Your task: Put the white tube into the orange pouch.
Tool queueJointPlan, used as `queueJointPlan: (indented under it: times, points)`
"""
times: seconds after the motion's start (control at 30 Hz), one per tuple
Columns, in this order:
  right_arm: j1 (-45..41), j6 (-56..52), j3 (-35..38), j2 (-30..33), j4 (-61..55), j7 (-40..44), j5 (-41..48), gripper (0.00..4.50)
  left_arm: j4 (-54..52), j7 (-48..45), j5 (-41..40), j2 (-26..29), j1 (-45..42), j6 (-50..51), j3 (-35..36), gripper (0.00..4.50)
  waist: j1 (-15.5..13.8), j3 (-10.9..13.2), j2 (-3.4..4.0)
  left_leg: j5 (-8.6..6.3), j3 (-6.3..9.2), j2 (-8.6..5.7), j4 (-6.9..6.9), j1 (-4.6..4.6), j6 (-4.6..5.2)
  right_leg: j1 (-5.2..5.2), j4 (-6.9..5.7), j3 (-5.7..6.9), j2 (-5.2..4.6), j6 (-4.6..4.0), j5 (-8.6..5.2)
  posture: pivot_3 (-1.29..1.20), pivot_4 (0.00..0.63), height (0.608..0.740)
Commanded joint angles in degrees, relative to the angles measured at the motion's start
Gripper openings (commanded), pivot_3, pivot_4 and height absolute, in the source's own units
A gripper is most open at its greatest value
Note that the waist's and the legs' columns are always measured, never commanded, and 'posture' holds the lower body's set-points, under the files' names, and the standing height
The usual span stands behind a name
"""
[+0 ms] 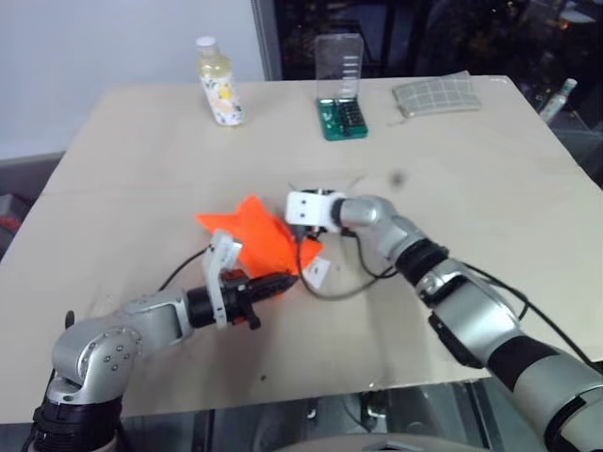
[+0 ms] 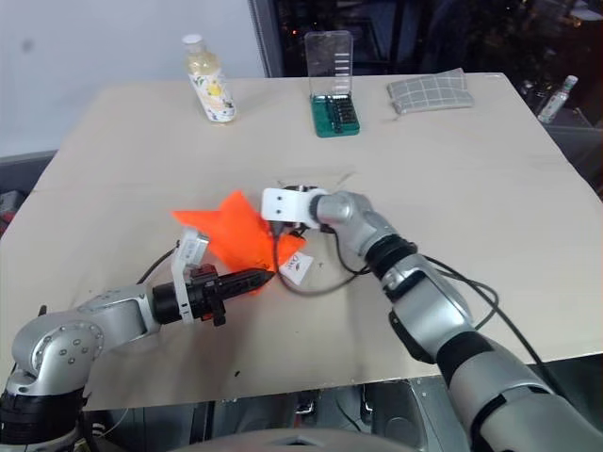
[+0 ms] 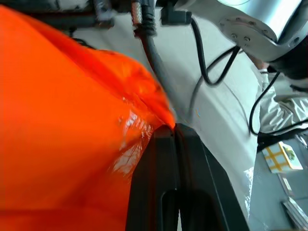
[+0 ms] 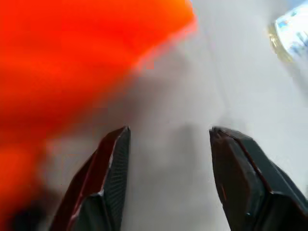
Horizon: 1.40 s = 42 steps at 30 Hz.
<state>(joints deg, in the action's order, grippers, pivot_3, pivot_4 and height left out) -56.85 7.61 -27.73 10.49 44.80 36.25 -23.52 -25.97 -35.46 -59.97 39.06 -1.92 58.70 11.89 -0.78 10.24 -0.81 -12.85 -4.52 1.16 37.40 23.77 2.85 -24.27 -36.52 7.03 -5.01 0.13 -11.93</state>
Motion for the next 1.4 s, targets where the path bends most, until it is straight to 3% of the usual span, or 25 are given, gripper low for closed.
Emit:
queueJointPlan:
  times: [0.03,0.2,0.47,0.6,0.87,0.93,1.0,1.1,1.23,1.4]
  points:
    - [7.25,-5.52,0.84,5.79,-12.73,10.1,2.52,2.63,-0.5,-1.76,-0.01,0.18,-1.42,-1.19,-0.42,0.0,-0.12,-0.02,-0.02,0.0,0.01,-0.03,0.0,0.0,0.01,0.02,0.02,-0.01,-0.02,0.0,0.0,0.0,0.15,0.74]
    - [19.05,-16.37,2.26,13.53,-36.32,21.95,9.2,2.63,1.93,-4.17,1.61,0.41,-3.98,-1.63,-2.7,0.0,0.3,-0.07,-0.02,-0.11,0.06,-0.01,-0.04,0.03,0.19,0.12,0.11,-0.02,0.1,0.24,0.13,0.0,0.15,0.74]
    - [23.53,-29.44,9.06,13.77,-48.49,21.42,17.52,2.63,5.21,-7.59,4.12,0.85,-7.49,-1.69,-4.42,0.0,0.72,-0.03,-0.02,0.01,0.04,0.34,-0.08,0.05,0.39,0.02,0.18,0.0,0.5,0.08,0.03,0.0,0.15,0.74]
    - [21.96,-26.62,8.05,10.57,-44.2,17.27,17.29,2.63,5.78,-8.8,5.03,1.11,-7.87,-1.71,-4.73,0.0,0.74,-0.02,-0.03,-0.03,0.02,0.33,-0.07,0.06,0.37,0.02,0.19,-0.01,0.46,0.08,0.03,0.0,0.15,0.74]
    - [12.96,-11.55,2.73,2.31,-16.57,10.79,12.02,2.63,4.8,-8.83,5.34,1.23,-6.91,-1.7,-3.64,0.0,1.5,-0.02,-0.06,0.04,-0.01,0.31,-0.08,0.06,0.44,0.01,0.18,-0.05,0.48,0.08,0.03,0.0,0.15,0.74]
    - [11.76,-10.3,1.99,2.57,-12.12,12.71,11.63,2.09,4.05,-8.44,5.11,1.15,-6.12,-1.77,-3.12,0.0,1.57,-0.02,-0.06,0.04,-0.04,0.31,-0.07,0.03,0.44,0.02,0.17,-0.08,0.49,0.07,0.04,0.0,0.15,0.74]
    - [11.68,-10.88,1.51,3.73,-11.19,16.17,12.17,1.02,3.38,-7.9,4.79,1.02,-5.38,-1.82,-2.55,0.0,1.5,-0.04,-0.06,0.04,-0.06,0.32,-0.06,-0.05,0.43,0.06,0.1,-0.1,0.46,0.07,0.04,0.0,0.15,0.74]
    - [12.44,-12.17,1.63,5.4,-13.32,19.76,12.97,0.05,2.77,-7.46,4.58,0.85,-4.42,-1.94,-1.89,0.0,1.25,-0.06,-0.03,-0.02,-0.03,0.31,-0.01,-0.07,0.31,0.09,0.05,-0.07,0.41,0.08,0.04,0.0,0.15,0.74]
    - [13.06,-12.03,2.62,6.86,-16.29,19.0,12.84,0.05,2.11,-7.32,4.4,0.2,-3.63,-2.25,-1.76,0.0,0.98,-0.07,-0.04,-0.1,0.01,0.14,0.02,-0.06,0.17,0.09,0.01,-0.04,0.18,0.02,0.0,0.0,0.15,0.74]
    - [13.14,-10.05,6.35,7.48,-22.48,10.39,11.66,0.05,2.52,-7.5,2.35,-1.78,-5.39,-2.49,-1.3,0.0,0.73,-0.05,-0.04,-0.1,0.01,0.09,0.01,0.01,0.17,0.07,0.01,-0.02,0.12,0.08,0.04,0.0,0.15,0.74]
